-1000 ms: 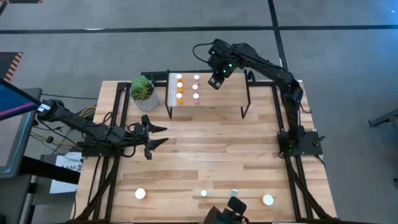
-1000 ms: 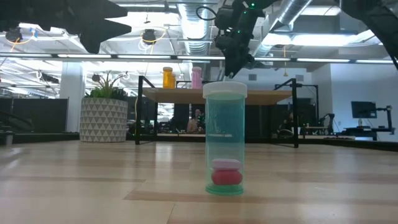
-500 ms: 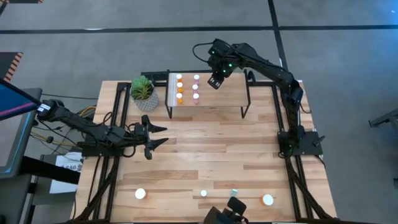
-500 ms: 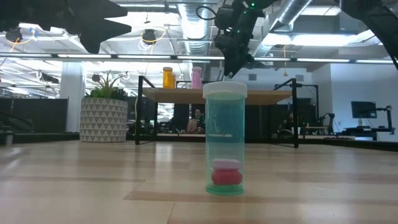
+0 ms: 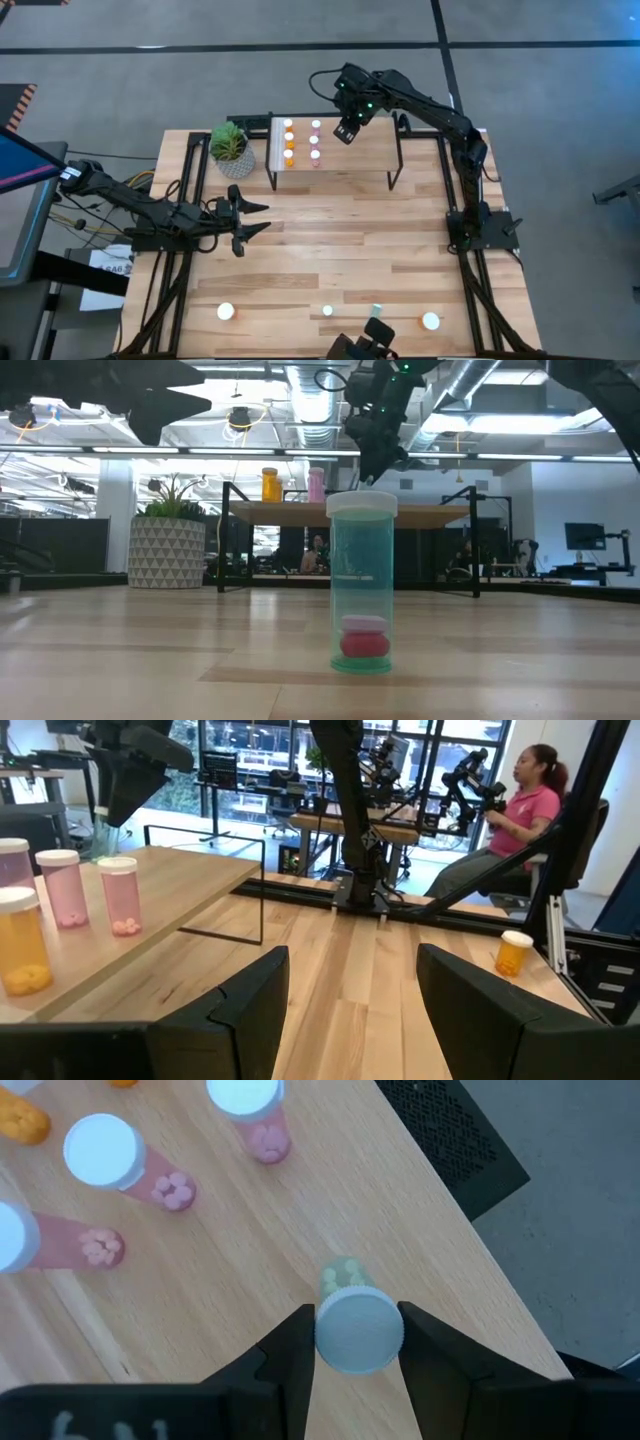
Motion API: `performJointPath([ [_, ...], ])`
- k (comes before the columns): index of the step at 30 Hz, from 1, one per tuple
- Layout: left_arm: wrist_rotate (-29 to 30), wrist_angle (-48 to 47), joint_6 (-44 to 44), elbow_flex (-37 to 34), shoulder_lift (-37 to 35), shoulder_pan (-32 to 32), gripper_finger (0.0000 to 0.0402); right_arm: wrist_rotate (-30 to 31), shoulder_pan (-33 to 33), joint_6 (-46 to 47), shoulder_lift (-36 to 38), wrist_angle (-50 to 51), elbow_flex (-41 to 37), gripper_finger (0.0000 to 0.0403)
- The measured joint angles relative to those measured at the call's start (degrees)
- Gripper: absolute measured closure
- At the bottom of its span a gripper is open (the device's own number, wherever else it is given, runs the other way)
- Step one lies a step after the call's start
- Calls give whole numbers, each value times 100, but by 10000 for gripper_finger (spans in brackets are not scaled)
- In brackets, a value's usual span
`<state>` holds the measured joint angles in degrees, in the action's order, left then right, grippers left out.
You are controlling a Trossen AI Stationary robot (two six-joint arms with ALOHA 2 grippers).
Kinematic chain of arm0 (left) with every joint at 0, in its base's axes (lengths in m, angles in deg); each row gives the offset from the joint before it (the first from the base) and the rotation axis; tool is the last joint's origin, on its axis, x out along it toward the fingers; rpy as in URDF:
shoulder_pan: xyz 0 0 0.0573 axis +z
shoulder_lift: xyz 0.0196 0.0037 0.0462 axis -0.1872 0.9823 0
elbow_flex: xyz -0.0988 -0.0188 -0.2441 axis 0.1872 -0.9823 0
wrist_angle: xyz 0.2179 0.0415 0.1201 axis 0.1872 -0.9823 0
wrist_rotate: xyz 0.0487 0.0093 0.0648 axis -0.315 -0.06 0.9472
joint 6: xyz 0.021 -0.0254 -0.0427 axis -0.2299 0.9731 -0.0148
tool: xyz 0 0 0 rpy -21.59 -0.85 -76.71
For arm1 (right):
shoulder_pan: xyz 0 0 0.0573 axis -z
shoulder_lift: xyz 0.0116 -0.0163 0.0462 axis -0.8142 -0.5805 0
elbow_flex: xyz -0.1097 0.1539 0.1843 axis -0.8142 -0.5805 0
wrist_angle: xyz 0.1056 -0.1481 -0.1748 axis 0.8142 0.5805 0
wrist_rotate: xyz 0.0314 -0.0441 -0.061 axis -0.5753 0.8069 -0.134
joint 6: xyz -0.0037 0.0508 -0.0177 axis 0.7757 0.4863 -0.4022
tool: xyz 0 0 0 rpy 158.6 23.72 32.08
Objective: Pick and place medicine bottles onto shelf by color
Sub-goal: Put the top green pill bottle on the shelf
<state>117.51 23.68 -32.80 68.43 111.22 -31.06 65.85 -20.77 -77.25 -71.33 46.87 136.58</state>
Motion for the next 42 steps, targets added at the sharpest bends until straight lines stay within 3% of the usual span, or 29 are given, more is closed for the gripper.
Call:
performJointPath([
  [32, -2, 2, 8, 0, 1, 1, 194, 358, -198, -20, 4, -23, -4, 246],
  [42, 9, 2, 6, 0, 1, 2, 194, -125, 166, 535, 4, -13, -4, 246],
])
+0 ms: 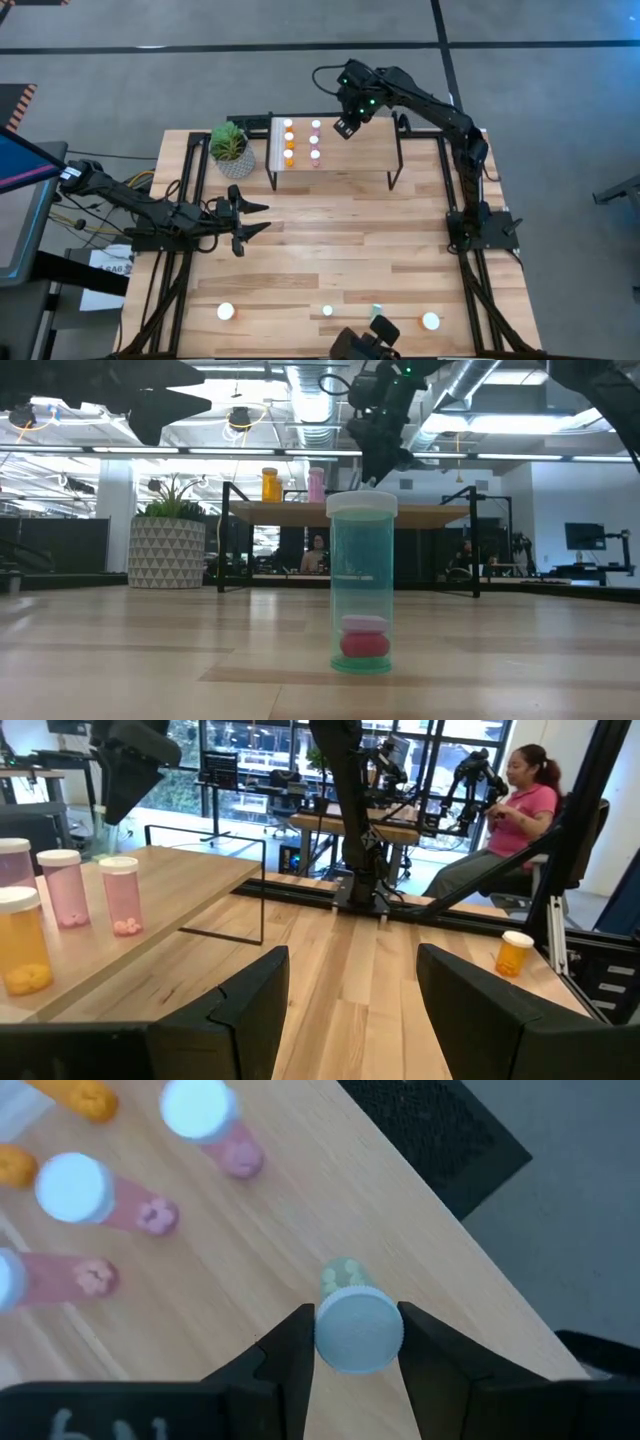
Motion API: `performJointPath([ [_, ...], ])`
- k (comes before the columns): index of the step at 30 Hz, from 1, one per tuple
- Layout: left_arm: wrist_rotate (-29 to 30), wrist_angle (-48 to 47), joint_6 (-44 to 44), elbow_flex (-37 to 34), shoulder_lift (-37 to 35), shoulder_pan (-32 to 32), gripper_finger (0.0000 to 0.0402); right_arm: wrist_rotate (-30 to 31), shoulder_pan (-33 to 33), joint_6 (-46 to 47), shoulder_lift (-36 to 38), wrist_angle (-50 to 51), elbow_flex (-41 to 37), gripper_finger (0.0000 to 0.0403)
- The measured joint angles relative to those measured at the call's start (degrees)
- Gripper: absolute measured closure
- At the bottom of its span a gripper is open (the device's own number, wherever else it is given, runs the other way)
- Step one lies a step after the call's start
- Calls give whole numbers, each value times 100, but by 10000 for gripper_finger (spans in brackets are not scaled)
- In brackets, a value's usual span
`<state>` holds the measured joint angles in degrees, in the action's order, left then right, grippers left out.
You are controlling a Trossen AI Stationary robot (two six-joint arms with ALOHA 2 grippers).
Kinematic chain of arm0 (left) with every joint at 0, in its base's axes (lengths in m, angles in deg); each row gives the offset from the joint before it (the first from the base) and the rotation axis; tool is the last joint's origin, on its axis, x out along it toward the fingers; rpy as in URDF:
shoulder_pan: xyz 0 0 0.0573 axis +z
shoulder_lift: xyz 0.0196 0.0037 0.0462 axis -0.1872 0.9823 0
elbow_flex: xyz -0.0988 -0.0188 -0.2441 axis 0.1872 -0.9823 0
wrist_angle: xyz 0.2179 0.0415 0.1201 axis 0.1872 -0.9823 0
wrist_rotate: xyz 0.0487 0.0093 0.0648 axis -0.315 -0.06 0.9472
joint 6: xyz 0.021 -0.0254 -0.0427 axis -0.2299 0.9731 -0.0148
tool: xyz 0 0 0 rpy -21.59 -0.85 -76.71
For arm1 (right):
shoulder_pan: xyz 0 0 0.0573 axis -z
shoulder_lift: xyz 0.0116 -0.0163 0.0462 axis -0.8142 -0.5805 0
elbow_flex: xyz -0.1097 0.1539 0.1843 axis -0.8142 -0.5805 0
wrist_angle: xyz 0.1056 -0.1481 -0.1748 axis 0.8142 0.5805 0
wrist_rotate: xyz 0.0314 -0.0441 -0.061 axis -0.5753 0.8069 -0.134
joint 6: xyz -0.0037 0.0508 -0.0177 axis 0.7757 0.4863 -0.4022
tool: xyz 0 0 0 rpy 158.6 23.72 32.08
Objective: Pick and place medicine bottles onto shelf by color
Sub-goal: Put the top green pill bottle on the shelf
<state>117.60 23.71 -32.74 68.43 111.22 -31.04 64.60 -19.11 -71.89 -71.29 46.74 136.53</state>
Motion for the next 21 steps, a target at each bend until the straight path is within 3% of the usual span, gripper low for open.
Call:
performJointPath([
  [11, 13, 0, -22, 0, -1, -1, 194, -39, -53, -69, -24, 113, -7, 246],
  [21, 2, -2, -17, 0, 1, 0, 194, 32, -81, -194, -564, 192, -7, 246],
])
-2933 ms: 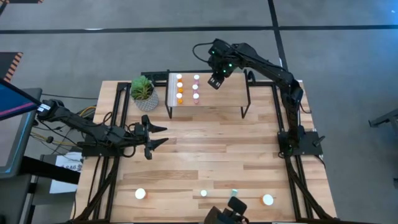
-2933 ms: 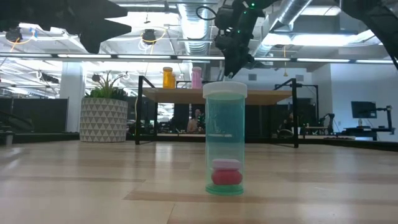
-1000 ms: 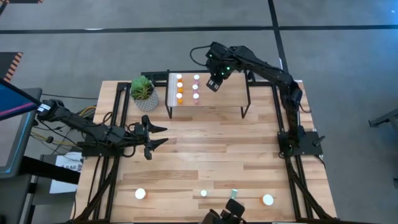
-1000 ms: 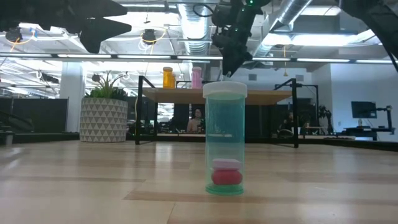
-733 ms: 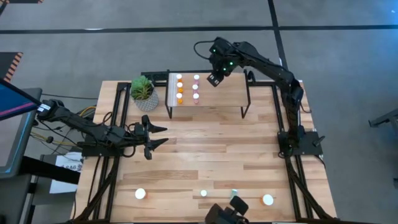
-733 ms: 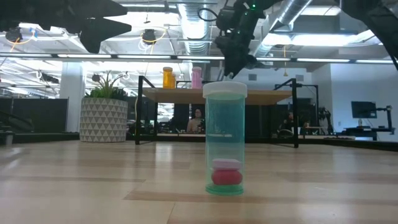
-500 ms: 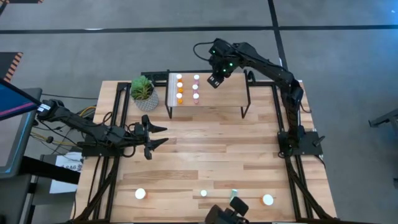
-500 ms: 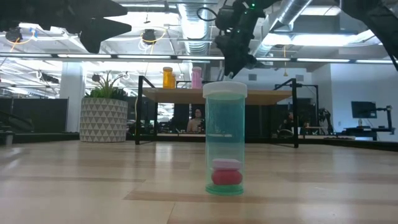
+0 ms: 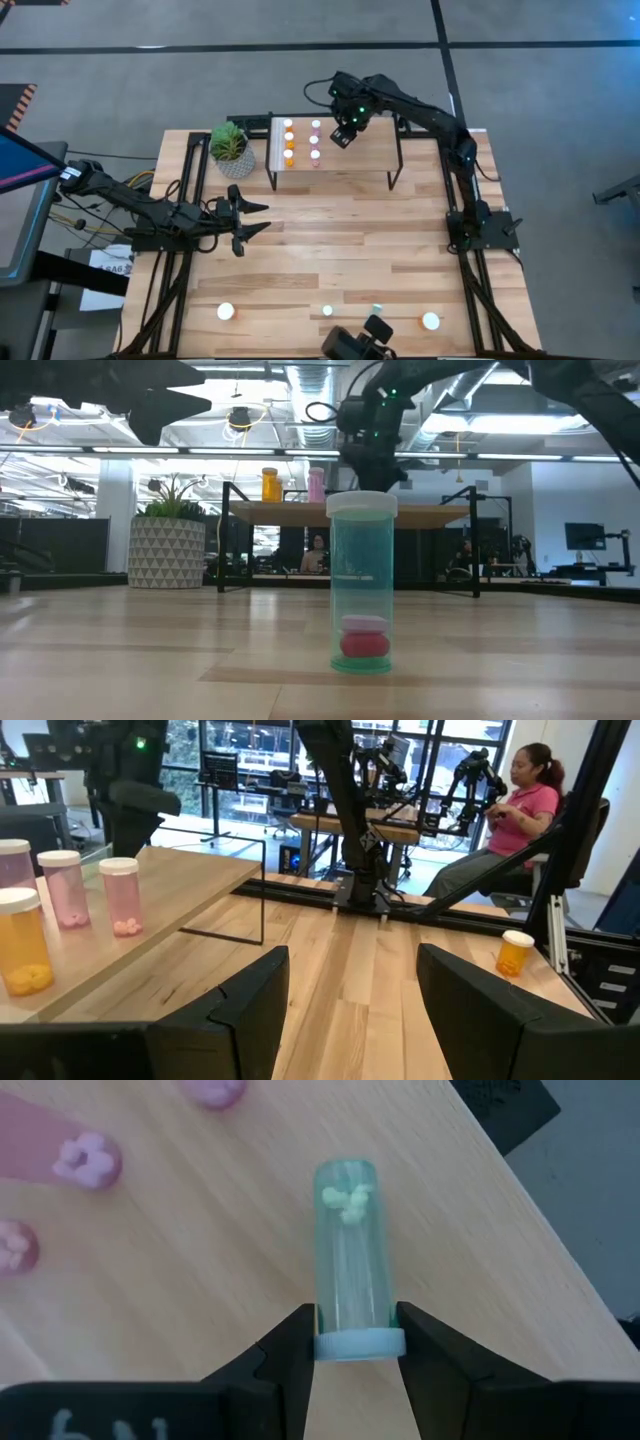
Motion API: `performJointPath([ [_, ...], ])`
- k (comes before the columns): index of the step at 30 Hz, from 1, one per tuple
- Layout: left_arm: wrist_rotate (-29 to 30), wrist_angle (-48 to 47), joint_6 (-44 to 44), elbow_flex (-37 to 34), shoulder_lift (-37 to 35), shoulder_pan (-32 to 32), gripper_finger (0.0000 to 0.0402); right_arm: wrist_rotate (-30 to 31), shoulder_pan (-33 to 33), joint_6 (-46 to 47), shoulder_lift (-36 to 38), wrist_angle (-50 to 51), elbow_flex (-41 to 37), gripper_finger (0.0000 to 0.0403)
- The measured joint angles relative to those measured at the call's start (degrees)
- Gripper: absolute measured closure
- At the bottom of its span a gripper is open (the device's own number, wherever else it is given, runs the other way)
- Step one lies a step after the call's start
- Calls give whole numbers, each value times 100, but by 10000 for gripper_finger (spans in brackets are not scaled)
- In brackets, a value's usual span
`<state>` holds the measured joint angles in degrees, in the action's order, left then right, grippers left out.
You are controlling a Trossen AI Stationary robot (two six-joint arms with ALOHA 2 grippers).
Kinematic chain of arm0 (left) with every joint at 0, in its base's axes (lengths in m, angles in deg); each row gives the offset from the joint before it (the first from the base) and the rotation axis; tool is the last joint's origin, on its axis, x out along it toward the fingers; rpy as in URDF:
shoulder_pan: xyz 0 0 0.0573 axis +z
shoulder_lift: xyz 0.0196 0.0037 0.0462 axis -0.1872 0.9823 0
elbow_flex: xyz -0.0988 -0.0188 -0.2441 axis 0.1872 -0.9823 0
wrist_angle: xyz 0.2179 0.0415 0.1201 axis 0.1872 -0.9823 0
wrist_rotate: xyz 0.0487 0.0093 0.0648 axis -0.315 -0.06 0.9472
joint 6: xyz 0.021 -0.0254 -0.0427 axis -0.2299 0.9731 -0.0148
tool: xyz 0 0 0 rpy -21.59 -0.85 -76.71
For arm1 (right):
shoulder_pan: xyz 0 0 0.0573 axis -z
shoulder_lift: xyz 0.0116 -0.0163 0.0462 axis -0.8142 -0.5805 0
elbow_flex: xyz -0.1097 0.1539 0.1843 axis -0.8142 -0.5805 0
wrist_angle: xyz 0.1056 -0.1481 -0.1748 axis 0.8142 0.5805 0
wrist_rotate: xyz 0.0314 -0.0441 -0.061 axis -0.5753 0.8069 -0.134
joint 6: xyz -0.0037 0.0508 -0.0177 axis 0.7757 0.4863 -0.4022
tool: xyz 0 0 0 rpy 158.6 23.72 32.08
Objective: Pick and place medicine bottles onto shelf by color
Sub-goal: Put the top green pill bottle on the shelf
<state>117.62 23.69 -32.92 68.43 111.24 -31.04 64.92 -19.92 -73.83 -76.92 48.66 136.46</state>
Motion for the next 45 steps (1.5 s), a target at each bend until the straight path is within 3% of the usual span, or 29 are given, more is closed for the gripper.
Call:
performJointPath([
  [7, -2, 0, -17, 0, 0, -1, 194, 6, 44, -20, 114, 24, 16, 246],
  [17, -30, 13, -17, 0, 0, -1, 194, 23, -233, -20, 977, 535, 20, 246],
  [23, -357, 549, -103, -2, 97, -3, 194, 20, -1076, 307, 1630, 837, 24, 246],
  [28, -657, 1014, -240, 138, 607, -6, 194, 15, -2135, 595, 1863, 736, 26, 246],
  [37, -906, 1476, -787, 1181, 2094, -26, 194, 85, -3669, 769, 1522, 555, 22, 246],
  [45, -855, 1536, -1248, 1822, 2925, -6, 194, 126, -4149, 839, 1066, 535, 18, 246],
])
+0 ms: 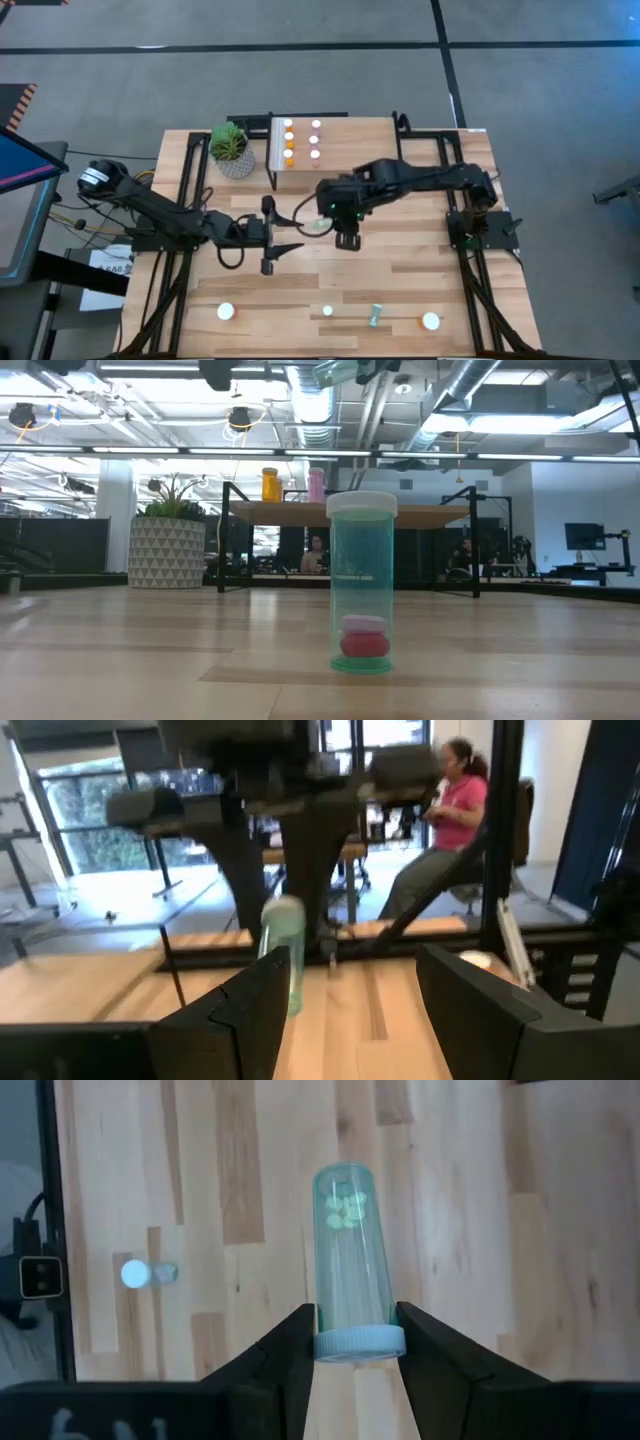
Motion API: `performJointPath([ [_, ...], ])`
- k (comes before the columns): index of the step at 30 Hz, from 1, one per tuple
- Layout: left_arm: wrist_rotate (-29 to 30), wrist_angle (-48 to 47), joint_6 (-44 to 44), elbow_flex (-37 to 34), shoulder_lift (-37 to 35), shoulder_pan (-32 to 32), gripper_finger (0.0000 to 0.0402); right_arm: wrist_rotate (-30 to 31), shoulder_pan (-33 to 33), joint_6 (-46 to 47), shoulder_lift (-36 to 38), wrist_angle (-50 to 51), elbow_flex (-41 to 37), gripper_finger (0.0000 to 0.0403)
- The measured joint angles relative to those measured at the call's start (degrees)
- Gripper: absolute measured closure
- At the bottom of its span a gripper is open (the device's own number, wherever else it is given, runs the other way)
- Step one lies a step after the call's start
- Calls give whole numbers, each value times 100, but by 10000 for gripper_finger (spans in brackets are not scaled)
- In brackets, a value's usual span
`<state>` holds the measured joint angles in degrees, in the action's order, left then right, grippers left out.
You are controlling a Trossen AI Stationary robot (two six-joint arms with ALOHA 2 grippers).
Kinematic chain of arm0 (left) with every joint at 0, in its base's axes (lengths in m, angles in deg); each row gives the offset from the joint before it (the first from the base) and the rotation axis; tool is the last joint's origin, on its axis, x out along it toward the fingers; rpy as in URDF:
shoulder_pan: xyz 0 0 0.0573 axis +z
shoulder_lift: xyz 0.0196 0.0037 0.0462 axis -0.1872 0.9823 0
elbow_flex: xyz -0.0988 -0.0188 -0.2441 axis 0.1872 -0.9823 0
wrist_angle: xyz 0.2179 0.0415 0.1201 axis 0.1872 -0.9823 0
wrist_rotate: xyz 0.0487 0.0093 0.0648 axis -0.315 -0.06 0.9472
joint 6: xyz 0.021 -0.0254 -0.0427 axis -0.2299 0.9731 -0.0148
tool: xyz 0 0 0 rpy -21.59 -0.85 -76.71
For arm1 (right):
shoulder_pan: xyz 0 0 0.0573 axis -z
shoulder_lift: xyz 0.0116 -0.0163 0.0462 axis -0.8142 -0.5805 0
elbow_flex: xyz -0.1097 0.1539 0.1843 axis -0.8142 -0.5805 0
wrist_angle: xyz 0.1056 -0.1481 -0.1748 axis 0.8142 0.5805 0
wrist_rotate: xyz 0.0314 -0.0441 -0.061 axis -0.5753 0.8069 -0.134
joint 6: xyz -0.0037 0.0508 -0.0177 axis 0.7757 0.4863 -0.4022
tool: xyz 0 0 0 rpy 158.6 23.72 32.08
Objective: Pick and place medicine bottles onto shelf by color
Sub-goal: Put the top green pill bottle on the shelf
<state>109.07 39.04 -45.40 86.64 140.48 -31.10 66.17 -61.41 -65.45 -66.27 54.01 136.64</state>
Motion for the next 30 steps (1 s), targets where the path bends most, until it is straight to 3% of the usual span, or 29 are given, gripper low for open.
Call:
performJointPath([
  [10, 230, 73, 120, 263, 750, 183, 194, 0, -266, 0, -43, -393, 2, 246],
  [13, 461, 273, 132, 261, 771, 188, 194, 2, -297, -2, -43, -339, 2, 246],
  [30, 587, 953, -153, 261, 771, 34, 194, 0, -315, 2, -43, -373, 2, 246],
])
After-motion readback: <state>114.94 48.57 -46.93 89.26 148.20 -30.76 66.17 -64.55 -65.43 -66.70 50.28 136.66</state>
